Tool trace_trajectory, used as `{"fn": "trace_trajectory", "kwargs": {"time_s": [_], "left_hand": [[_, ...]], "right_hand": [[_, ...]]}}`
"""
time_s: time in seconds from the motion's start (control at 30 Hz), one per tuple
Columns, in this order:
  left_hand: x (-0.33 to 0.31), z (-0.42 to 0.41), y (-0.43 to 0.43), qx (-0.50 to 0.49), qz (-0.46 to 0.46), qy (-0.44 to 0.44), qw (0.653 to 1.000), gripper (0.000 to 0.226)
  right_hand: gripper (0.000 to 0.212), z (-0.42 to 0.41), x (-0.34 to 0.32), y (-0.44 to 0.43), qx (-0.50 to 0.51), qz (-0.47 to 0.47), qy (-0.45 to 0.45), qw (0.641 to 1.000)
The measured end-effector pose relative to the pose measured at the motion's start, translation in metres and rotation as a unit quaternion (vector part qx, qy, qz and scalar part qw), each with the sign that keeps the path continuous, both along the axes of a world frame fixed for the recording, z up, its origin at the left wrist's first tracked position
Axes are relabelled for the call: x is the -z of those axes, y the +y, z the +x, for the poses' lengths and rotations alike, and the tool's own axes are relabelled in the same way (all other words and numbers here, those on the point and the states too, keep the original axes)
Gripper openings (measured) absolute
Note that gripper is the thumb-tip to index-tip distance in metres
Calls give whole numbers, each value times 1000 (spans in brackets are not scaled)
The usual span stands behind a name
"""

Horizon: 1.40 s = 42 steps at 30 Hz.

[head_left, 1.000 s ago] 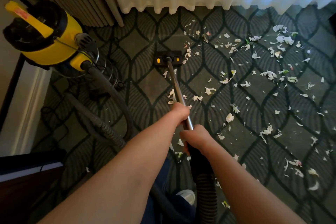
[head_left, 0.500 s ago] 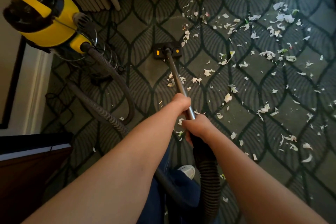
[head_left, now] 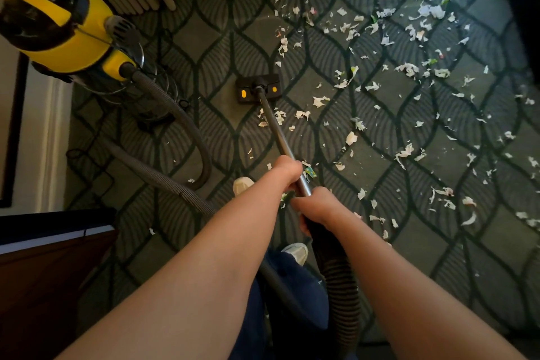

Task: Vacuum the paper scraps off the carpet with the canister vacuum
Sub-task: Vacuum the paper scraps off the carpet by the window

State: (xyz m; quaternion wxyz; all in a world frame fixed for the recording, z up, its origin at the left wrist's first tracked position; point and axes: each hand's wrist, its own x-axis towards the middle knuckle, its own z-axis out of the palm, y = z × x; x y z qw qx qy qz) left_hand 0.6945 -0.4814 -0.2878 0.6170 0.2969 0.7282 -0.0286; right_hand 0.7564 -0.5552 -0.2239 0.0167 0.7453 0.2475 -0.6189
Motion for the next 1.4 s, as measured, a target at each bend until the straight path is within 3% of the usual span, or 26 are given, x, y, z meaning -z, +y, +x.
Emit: {"fn": "trace_trajectory", "kwargs": {"time_s": [0.47, 0.7, 0.87, 1.13, 1.4], "left_hand": [[-26, 6, -58, 13, -20, -1, 1000, 38], [-32, 1, -83, 19, -37, -2, 999, 39], [-38, 0, -95, 25, -36, 5, 999, 41], [-46, 11, -110, 17, -56, -8, 998, 41], [-50, 27, -126, 20, -70, -36, 997, 36]], "right_hand": [[9, 5, -36, -50, 2, -37, -2, 999], [23, 1, -44, -75, -4, -55, -2, 998], [12, 0, -41, -87, -8, -55, 5, 998], [19, 14, -53, -101, -23, -63, -3, 998], [11, 36, -63, -117, -36, -62, -26, 997]]}}
